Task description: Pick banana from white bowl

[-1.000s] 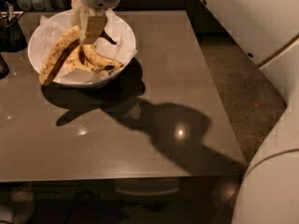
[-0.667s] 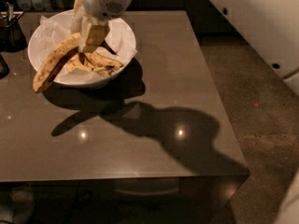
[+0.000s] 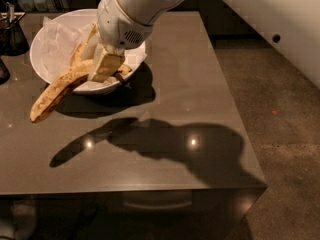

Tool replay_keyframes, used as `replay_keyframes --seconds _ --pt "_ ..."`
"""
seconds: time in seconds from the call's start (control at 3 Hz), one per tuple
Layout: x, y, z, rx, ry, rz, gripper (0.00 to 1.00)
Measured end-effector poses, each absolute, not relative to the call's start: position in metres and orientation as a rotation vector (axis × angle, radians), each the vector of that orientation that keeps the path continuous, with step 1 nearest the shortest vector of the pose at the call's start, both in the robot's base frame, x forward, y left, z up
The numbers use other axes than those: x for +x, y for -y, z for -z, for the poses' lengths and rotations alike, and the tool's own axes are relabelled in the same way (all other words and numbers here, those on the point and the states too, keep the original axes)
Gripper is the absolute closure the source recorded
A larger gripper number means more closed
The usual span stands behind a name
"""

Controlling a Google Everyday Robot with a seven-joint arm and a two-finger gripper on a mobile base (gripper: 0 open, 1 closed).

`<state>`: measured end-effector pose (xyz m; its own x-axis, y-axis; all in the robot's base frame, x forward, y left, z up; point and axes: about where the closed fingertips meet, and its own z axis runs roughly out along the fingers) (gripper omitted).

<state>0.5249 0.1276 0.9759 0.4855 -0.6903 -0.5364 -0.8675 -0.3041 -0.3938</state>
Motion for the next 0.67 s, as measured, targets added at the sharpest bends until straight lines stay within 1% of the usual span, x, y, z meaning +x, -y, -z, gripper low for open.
replay_keyframes --seconds 0.67 --pt "0.479 -0.116 -0.961 -2.056 -1.403 -0.399 1.0"
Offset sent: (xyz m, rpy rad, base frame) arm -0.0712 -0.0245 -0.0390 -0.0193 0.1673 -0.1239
